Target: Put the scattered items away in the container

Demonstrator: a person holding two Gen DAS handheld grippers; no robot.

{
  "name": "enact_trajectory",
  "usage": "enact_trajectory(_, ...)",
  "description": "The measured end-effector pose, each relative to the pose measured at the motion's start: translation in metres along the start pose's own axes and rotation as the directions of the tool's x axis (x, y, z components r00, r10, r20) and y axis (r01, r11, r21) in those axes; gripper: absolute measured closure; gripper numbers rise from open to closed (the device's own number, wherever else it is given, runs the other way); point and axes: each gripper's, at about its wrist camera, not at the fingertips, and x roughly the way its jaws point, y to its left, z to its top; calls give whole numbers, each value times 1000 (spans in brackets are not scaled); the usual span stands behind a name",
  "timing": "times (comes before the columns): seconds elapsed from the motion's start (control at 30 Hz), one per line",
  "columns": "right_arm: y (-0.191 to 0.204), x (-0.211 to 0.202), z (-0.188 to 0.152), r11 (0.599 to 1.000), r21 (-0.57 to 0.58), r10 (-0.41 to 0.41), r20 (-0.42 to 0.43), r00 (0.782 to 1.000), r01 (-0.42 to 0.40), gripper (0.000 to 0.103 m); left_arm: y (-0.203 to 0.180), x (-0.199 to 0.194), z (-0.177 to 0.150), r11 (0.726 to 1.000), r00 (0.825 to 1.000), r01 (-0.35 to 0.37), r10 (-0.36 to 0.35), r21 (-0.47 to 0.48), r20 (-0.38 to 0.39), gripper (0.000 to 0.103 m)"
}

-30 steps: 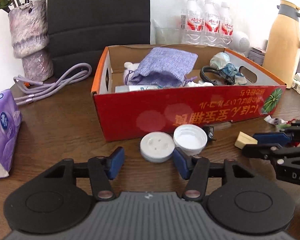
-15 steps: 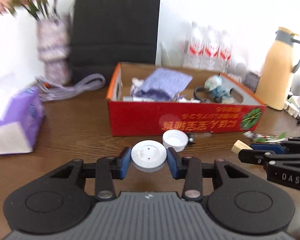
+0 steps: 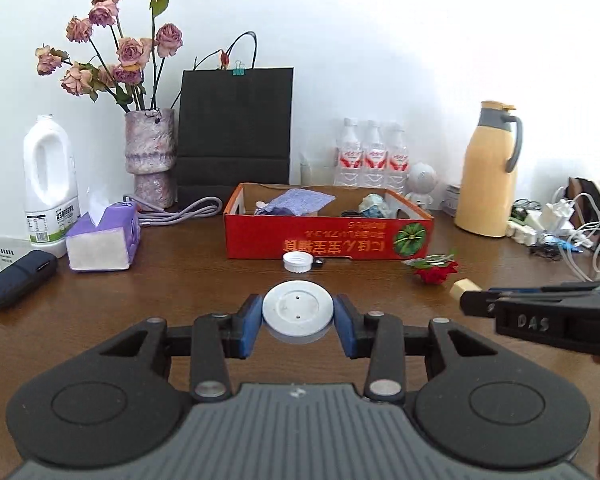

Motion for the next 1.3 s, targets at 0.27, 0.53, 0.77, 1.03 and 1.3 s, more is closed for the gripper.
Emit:
enact_trajectory(0.27,6,-47,-28,1000,16,-1,31,1000,1,86,-9,-43,-16,1000,999,3,-4,18,39,63)
enact_trajectory(0.53,-3,-57,-40,998,-40,-50,71,996,53,86,-7,-43,-29,1000,1000,7,-7,2,22,63)
enact_trajectory(0.77,-55,-82,-64,1000,13,6,26,1000,-6,62,-1,-27,-42,999,999,12,-13,-32,-50,63)
enact_trajectory(1.03,-80,-74,-71,995,96,23,-76,997,-16,54,-9,-22,-44,1000,996,23,-25,-14,-87,63)
enact_trajectory(1.3,-25,-24,-74,991,105,-66,-148,987,82,49,-13,-19,-48,1000,994,17,-14,23,-110,63)
